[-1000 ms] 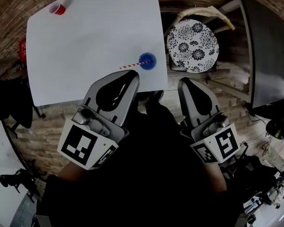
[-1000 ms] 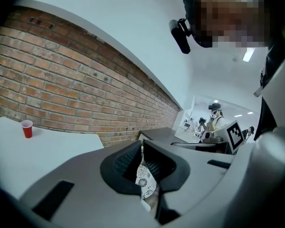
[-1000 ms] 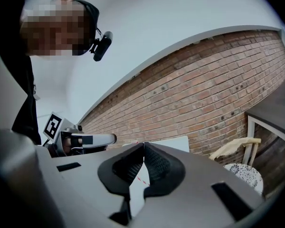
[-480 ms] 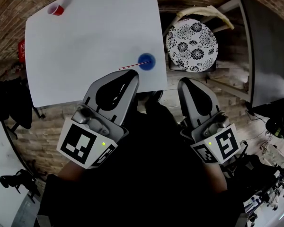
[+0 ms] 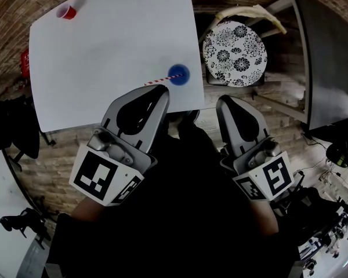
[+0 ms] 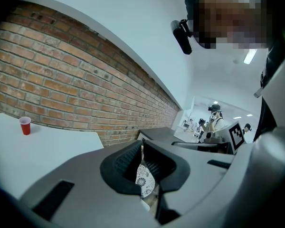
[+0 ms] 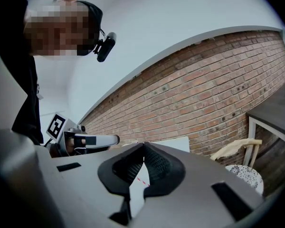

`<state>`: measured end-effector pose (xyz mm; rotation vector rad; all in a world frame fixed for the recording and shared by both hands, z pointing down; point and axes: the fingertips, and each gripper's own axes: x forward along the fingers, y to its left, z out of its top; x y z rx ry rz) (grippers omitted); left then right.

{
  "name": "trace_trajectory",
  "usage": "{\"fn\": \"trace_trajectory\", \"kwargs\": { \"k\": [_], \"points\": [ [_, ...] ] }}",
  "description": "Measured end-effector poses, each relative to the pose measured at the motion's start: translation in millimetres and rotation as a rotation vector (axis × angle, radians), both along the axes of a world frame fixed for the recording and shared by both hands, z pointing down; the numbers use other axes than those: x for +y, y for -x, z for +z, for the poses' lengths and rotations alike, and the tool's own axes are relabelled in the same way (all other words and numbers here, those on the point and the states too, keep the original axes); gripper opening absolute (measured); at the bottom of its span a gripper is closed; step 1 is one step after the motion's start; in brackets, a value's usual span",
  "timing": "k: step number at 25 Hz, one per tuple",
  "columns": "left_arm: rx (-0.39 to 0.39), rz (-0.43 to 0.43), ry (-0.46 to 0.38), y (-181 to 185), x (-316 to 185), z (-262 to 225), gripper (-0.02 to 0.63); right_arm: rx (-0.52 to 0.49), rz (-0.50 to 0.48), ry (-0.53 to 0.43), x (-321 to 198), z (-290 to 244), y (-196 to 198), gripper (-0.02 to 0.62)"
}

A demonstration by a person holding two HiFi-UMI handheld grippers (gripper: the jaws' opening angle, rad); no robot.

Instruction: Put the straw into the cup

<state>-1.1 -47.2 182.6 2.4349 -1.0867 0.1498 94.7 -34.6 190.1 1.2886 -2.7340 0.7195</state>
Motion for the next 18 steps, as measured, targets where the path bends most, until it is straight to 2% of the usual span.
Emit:
{"fn": "trace_trajectory", "kwargs": {
  "k": [18],
  "points": [
    [0.000,0.025,-0.004,5,11,-3,0.031,0.009,0.029,-0.010,13,-6,4,0.028]
  ]
}}
